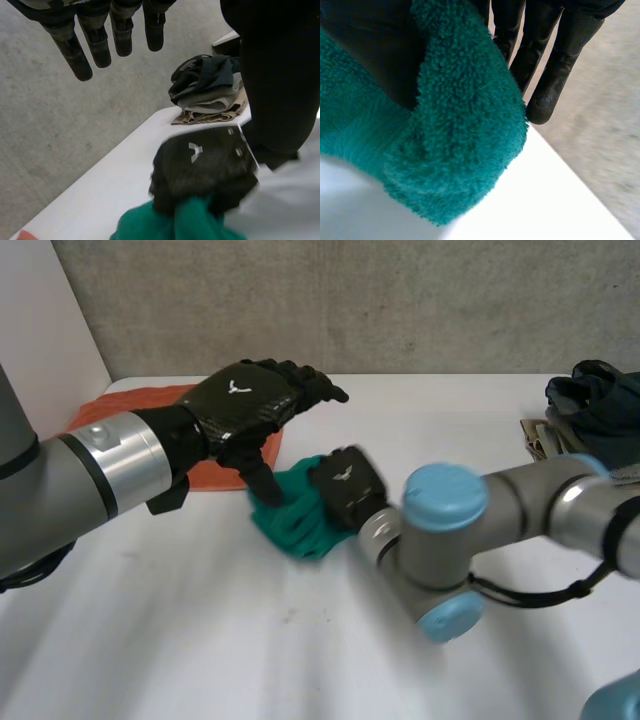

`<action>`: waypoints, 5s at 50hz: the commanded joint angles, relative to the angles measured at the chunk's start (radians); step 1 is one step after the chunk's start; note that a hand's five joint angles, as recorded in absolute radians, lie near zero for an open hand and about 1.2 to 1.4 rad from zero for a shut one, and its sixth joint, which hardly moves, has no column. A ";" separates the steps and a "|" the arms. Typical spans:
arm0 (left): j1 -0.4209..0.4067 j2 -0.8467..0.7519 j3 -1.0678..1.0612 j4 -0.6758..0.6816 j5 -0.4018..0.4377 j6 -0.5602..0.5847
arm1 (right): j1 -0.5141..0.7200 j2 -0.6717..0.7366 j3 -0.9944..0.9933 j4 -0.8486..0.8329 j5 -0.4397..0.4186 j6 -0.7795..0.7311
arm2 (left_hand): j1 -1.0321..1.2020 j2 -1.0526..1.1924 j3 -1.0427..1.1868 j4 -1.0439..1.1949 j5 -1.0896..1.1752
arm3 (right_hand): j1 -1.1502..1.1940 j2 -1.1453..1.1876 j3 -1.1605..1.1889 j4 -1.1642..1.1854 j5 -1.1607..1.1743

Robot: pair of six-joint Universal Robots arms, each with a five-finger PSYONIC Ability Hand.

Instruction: Fold the laundry.

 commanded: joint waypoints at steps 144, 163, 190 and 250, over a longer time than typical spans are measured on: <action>0.175 -0.773 0.443 0.192 -0.167 0.155 | -0.315 -0.586 0.745 -0.062 -0.178 0.106 | 0.237 0.231 0.225 0.233 0.216 | -0.765 -1.001 -0.980 -1.010 -0.944; 0.156 -0.966 0.747 0.094 -0.187 0.155 | -0.331 -0.546 0.759 -0.065 -0.170 0.105 | 0.446 0.439 0.433 0.441 0.425 | -0.765 -1.001 -0.980 -1.010 -0.944; 0.155 -1.066 0.905 0.100 -0.224 0.155 | -0.329 -0.543 0.766 -0.065 -0.170 0.103 | 0.681 0.675 0.668 0.676 0.660 | -0.765 -1.001 -0.980 -1.010 -0.944; -0.513 -0.662 0.415 0.483 -0.456 -0.279 | -0.536 -0.598 0.697 -0.067 0.036 0.137 | 1.194 1.188 1.182 1.190 1.173 | -0.765 -1.001 -0.980 -1.010 -0.944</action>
